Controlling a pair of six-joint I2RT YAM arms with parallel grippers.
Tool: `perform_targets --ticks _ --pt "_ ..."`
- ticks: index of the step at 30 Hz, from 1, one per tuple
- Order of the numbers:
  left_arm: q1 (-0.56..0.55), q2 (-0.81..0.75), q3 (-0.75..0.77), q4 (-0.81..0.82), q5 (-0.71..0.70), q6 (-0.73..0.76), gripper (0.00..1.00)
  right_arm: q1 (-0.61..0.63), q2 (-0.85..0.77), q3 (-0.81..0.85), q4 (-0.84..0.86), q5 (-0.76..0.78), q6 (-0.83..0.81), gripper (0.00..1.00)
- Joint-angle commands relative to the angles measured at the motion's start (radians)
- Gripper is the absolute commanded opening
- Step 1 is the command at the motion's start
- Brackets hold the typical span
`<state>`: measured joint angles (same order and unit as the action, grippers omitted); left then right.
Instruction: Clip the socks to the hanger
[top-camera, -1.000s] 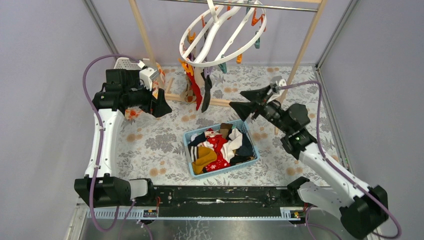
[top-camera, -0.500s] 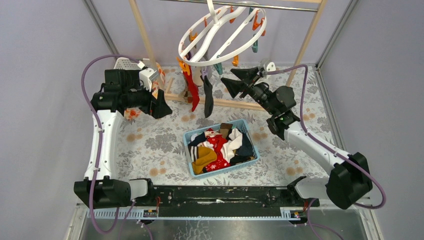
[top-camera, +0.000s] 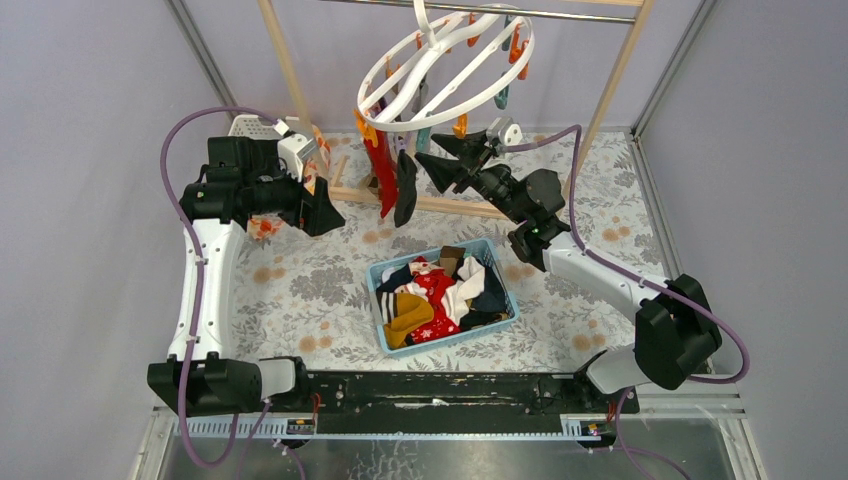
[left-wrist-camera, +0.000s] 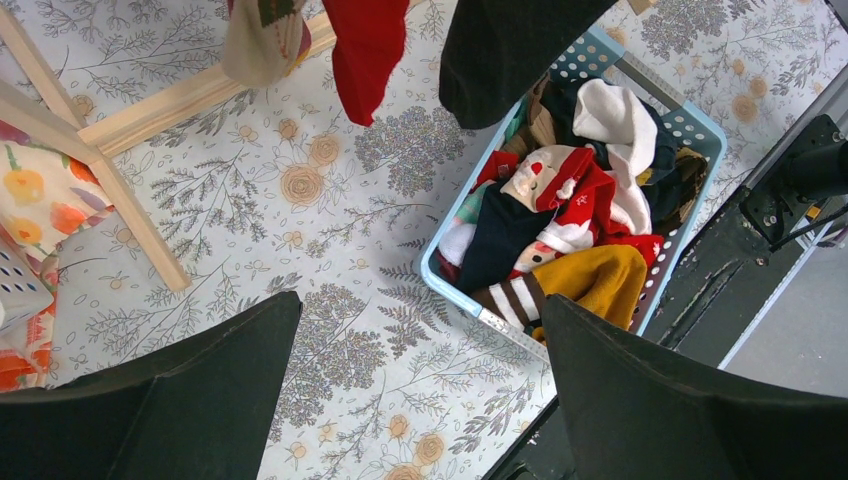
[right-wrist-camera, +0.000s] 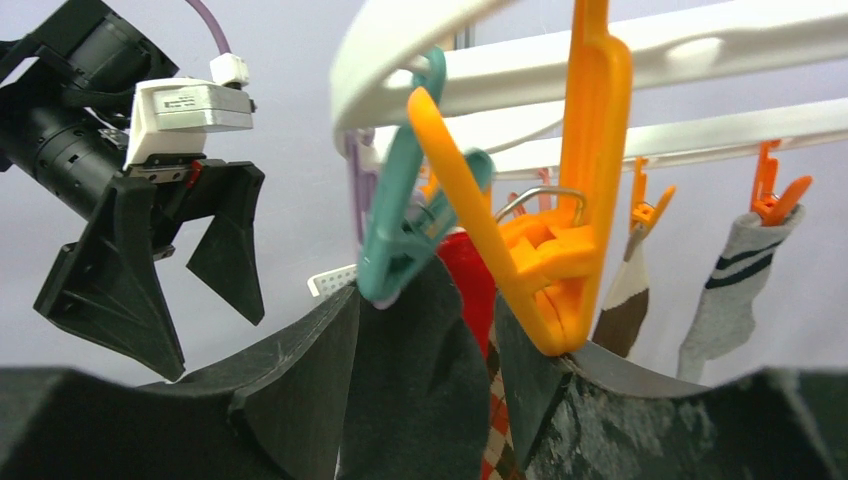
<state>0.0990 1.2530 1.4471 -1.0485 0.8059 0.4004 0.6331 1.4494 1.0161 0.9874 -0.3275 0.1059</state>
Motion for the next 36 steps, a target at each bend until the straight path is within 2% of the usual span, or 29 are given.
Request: perform_targets --ticks 1,9,15,23,26,32,36 --pt "0.005 -0.005 0.026 -0.008 0.013 0.024 0.98 0.03 -0.004 0.042 0.1 0.029 -0.052 0.6" --pt "0.005 -0.01 0.024 -0.007 -0.005 0.034 0.98 0.043 0.006 0.052 0.11 0.059 -0.086 0.6" --pt "0.005 -0.022 0.028 -0.007 -0.004 0.035 0.98 0.058 0.025 0.072 0.127 0.083 -0.101 0.45" --pt "0.004 -0.024 0.035 -0.024 -0.007 0.047 0.98 0.108 0.068 0.108 0.143 0.138 -0.167 0.48" --pt "0.004 -0.025 0.04 -0.034 -0.007 0.053 0.98 0.128 0.079 0.115 0.151 0.207 -0.215 0.39" --pt "0.005 -0.038 0.052 -0.046 -0.004 0.043 0.98 0.164 0.06 0.091 0.16 0.264 -0.278 0.1" --pt "0.004 -0.045 0.088 -0.044 0.04 -0.031 0.96 0.18 0.046 0.068 0.17 0.314 -0.281 0.0"
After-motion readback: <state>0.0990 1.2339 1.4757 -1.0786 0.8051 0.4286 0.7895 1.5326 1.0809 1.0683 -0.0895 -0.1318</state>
